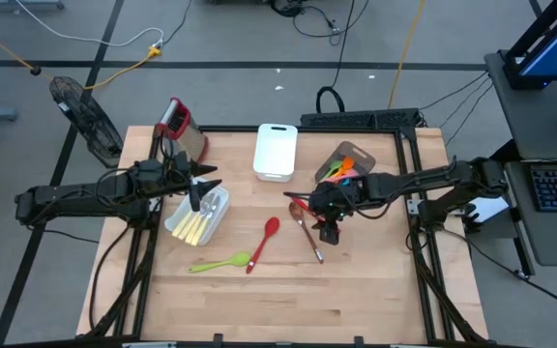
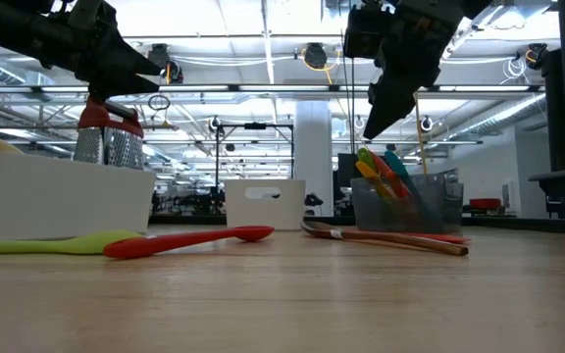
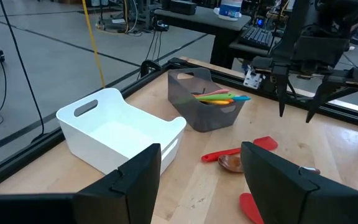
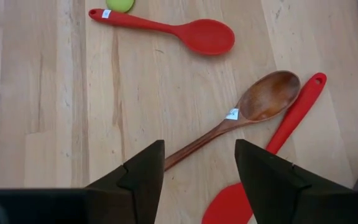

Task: Pick & Place Kitchen Items
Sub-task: Put the red spatula into the black bin

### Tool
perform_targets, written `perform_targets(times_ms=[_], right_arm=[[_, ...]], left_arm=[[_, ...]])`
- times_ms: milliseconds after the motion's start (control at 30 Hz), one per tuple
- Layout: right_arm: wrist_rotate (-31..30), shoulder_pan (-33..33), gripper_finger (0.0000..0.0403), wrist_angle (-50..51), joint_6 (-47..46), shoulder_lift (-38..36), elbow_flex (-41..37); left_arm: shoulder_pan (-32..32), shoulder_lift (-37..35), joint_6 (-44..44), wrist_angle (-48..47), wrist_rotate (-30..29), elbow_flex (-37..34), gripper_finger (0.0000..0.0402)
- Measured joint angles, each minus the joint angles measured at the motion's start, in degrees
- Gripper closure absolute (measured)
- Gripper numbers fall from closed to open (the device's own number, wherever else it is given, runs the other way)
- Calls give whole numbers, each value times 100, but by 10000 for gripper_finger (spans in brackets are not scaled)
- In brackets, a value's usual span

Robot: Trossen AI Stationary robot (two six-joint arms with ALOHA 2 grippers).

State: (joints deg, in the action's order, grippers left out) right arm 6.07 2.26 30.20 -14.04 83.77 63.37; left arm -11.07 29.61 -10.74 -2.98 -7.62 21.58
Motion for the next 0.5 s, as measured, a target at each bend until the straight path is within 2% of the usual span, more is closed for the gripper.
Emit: perform_targets(times_ms=[167, 500], right_arm=[[0, 0, 217, -76, -35, 0, 0], [-5, 0, 213, -892, 76, 0, 0]], left_arm=[[0, 1, 1, 0, 0, 0, 174], [0, 1, 2, 0, 0, 0, 174]])
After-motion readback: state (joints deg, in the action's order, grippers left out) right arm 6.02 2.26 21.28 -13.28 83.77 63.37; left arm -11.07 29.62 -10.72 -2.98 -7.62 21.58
